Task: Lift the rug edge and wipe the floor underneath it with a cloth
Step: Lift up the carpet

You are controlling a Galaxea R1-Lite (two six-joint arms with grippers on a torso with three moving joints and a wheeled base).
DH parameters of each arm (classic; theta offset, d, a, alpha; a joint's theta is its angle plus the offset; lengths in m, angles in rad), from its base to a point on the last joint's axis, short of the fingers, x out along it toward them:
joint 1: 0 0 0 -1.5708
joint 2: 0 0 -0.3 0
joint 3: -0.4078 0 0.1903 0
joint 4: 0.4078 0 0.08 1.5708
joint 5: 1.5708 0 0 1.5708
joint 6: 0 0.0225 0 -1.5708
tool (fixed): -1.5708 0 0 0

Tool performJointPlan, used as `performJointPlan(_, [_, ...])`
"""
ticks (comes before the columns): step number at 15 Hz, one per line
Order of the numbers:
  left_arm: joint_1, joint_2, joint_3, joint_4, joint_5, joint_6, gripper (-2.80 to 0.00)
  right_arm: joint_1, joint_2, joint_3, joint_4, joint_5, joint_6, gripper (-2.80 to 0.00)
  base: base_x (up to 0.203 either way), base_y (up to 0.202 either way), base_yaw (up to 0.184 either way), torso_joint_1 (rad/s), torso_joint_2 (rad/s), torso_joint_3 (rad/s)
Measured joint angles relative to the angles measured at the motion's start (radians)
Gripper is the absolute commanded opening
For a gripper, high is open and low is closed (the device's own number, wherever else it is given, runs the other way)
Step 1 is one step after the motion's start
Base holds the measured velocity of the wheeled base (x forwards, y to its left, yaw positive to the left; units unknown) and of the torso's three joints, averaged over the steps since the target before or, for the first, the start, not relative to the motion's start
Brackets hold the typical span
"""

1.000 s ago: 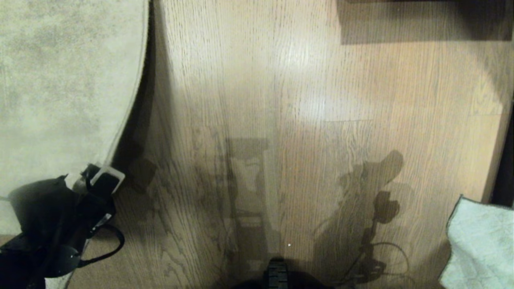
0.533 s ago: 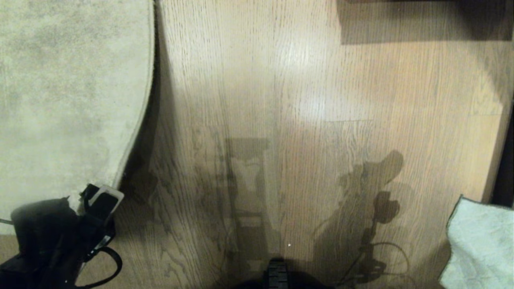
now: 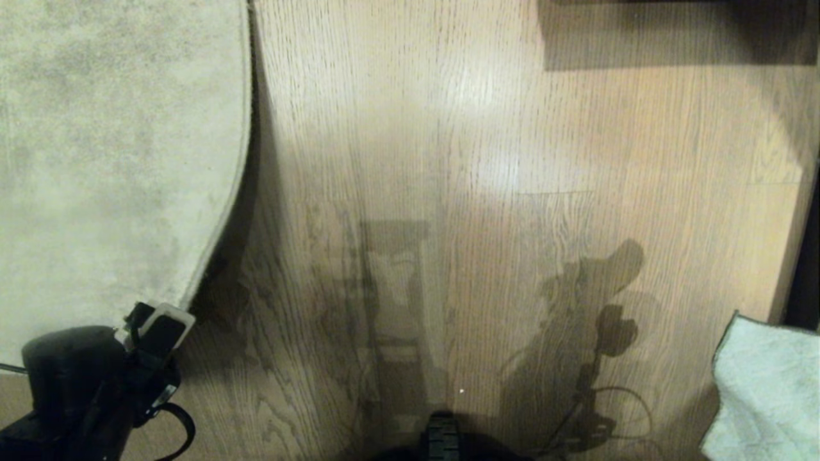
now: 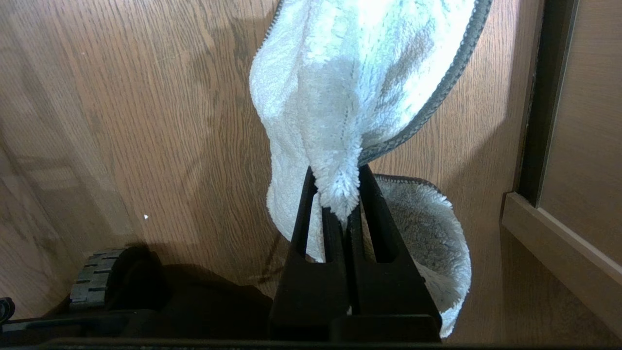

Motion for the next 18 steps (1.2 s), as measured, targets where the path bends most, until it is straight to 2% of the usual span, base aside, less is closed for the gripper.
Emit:
performJointPlan(8, [-0.005,0.003,-0.001,-0.037,0.0,-0.003,-2.8,0.0,0.0,0.0,0.0,0.0,0.0,-2.8,0.0,0.0,0.0,0.0,0.0,0.0])
performJointPlan(12, [-0.006,0.003,0.001,-0.095,0.001,-0.004,-2.8,0.0,0.0,0.0,0.0,0.0,0.0,-2.8,0.0,0.0,0.0,0.0,0.0,0.0])
performJointPlan(18, [-0.003,-0.012,-0.011,-0.128,-0.001,-0.055,-2.8,0.0,0.0,0.0,0.0,0.0,0.0,-2.8,0.0,0.0,0.0,0.0,0.0,0.0])
